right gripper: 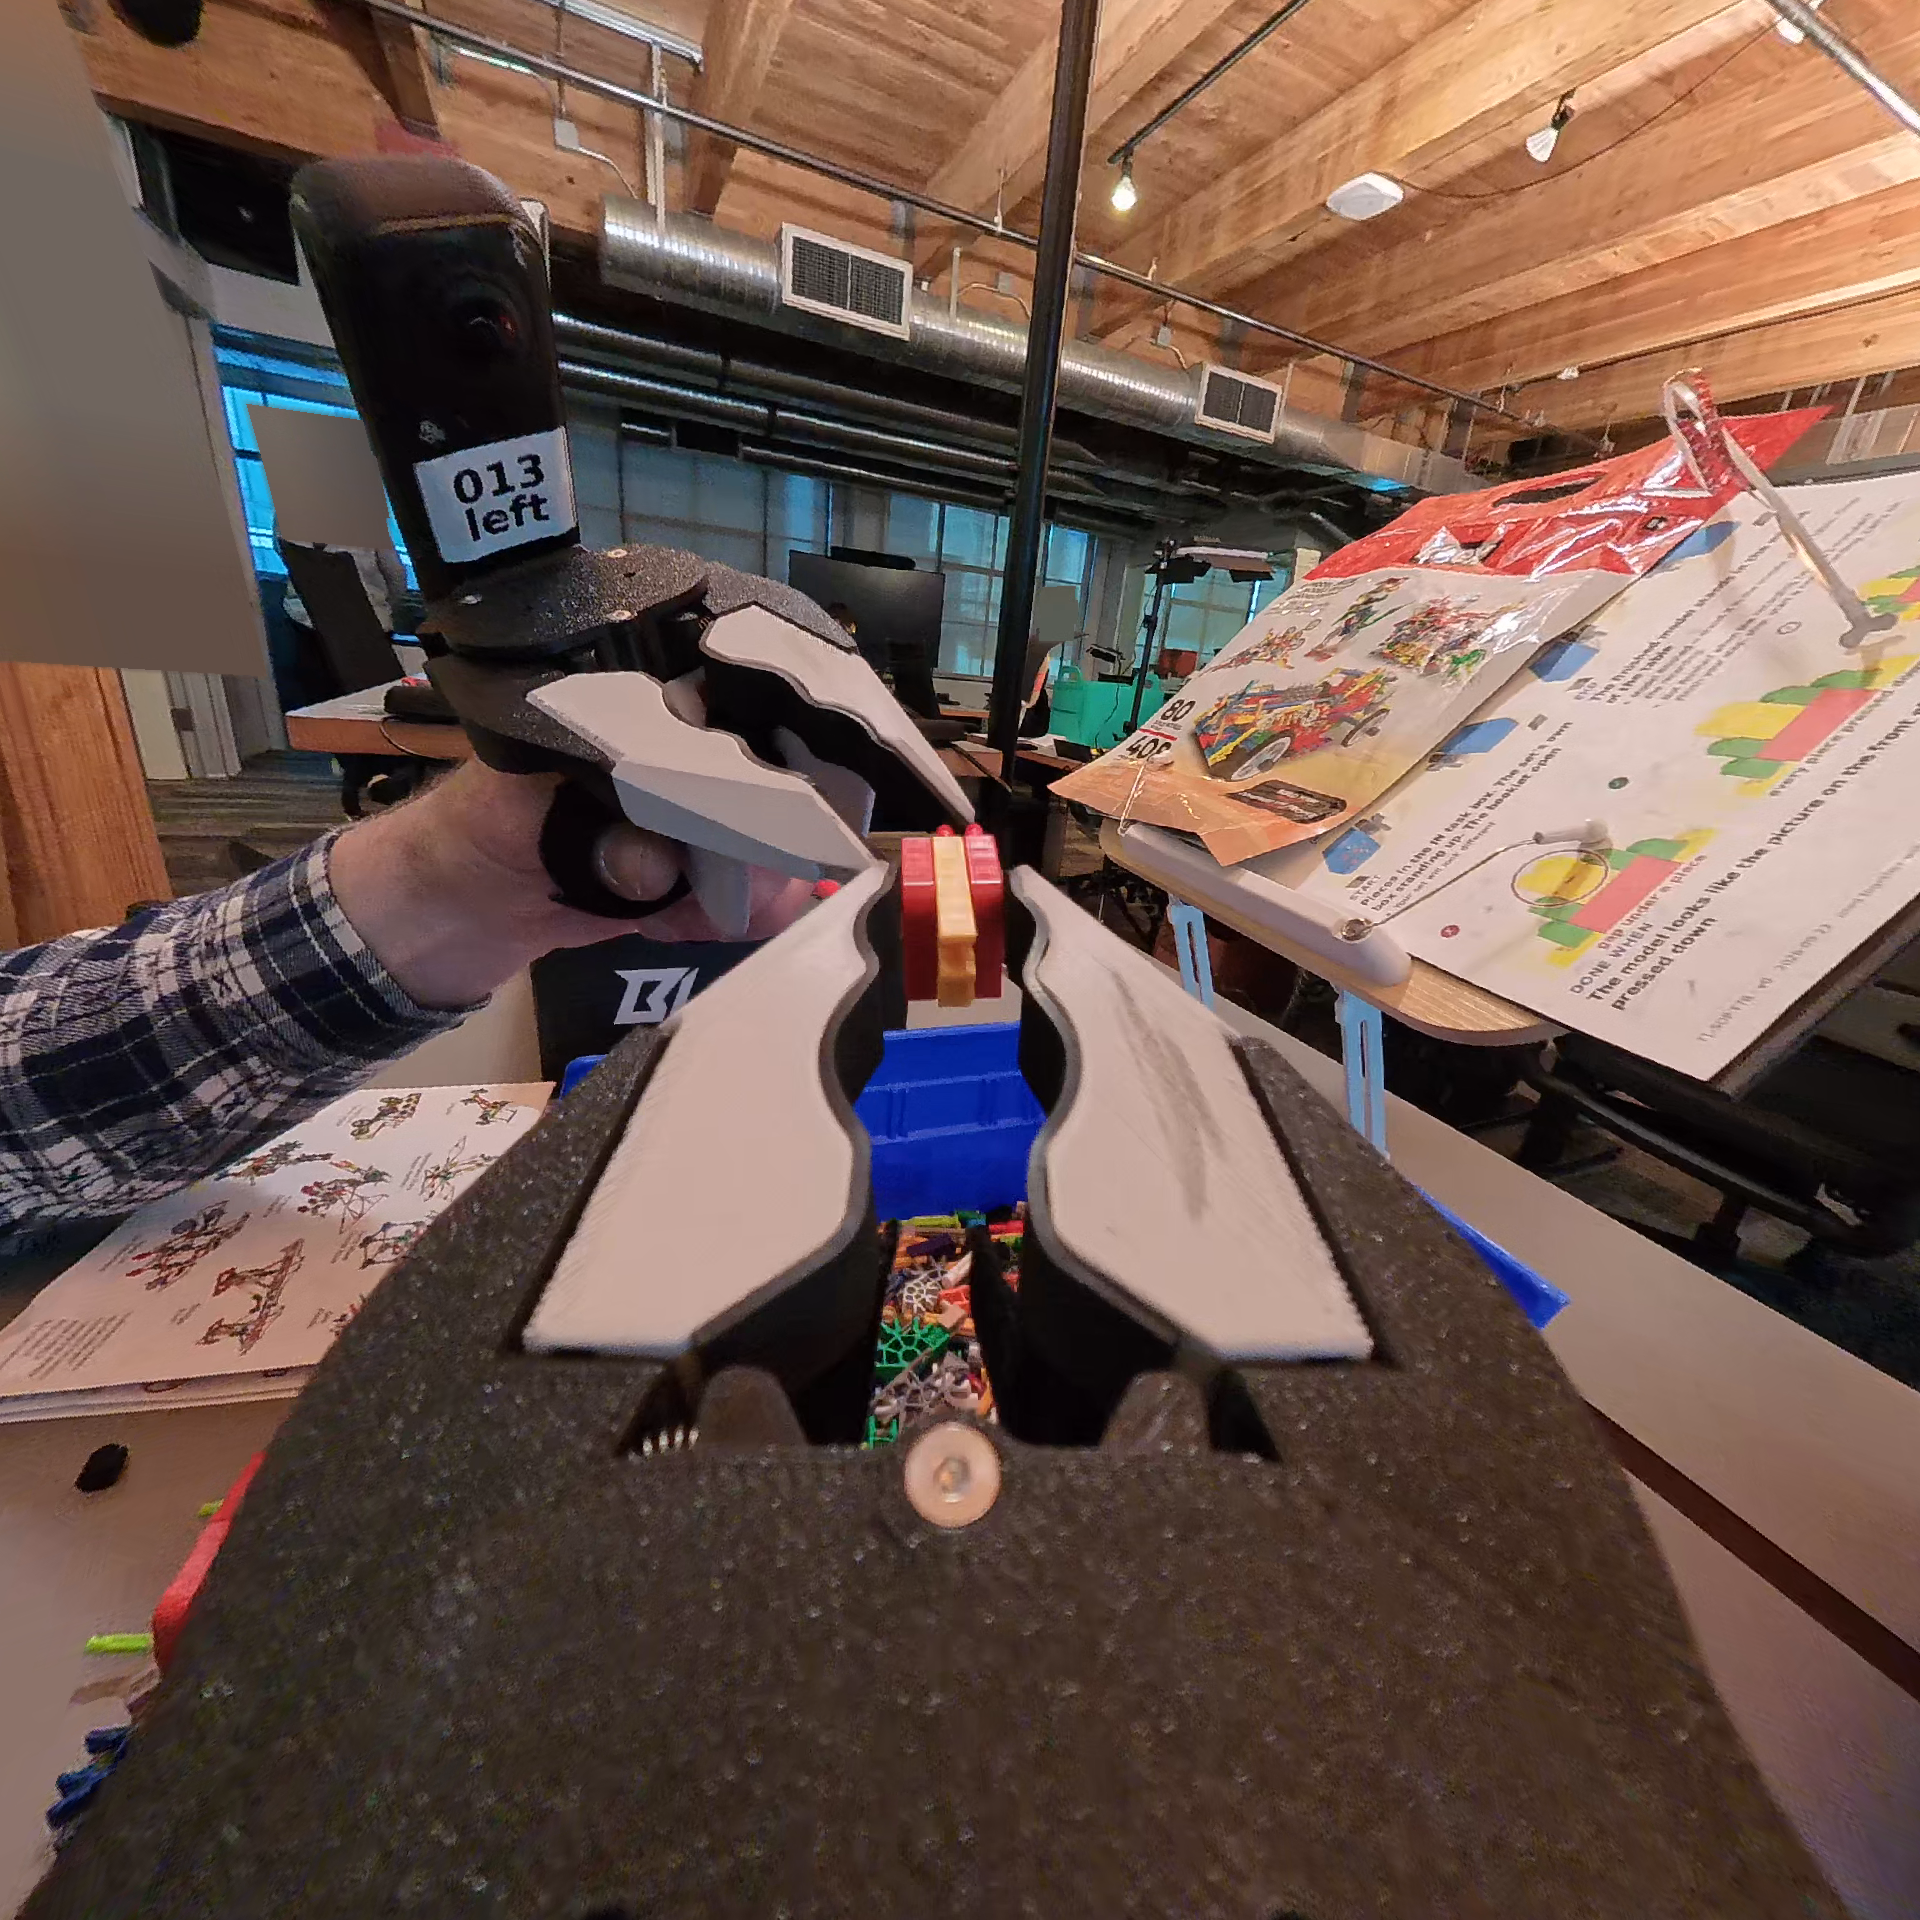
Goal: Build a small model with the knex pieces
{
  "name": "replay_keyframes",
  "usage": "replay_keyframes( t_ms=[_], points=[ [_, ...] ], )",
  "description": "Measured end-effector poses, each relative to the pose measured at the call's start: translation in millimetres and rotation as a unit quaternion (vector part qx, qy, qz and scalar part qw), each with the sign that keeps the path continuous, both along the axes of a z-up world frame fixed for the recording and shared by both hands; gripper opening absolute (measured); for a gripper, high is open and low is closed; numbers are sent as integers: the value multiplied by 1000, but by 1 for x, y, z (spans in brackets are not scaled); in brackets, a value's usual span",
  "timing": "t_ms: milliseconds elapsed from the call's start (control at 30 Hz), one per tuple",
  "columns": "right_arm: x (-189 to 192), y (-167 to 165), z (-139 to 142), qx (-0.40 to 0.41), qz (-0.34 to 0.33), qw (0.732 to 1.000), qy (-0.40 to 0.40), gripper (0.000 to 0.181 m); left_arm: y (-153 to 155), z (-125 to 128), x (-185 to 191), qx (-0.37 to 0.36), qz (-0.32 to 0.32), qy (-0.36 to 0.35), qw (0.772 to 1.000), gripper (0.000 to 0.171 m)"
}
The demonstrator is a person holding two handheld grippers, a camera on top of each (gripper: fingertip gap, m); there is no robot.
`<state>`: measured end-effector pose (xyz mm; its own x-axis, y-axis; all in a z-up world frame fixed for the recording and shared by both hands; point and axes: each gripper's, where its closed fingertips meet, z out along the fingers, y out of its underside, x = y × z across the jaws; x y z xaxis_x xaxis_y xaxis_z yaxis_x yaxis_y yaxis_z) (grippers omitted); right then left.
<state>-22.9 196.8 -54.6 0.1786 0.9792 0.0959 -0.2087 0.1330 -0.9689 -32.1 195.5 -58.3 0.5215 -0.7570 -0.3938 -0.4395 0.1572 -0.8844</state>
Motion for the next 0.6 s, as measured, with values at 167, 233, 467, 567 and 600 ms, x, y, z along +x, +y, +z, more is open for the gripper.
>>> replay_keyframes(
  t_ms=[167,233,467,567,600],
  points=[
    [1,1,-1,-1,1,1000,-1,18,0,-3,2,-1,-4,2,1000,22],
    [2,1,-1,-3,4,1000,0,18,0,-7,3,0,-5,12,1000,23],
    [1,-1,-1,-4,13,1000,2,18,-1,-1,2,-5,-17,-18,1000,19],
    [1,-1,-2,-3,12,1000,1,18,0,-3,1,-1,-13,-14,1000,18],
    [1,-1,-1,-3,12,1000,3,18,0,-2,2,-2,-14,-16,1000,18]
  ],
)
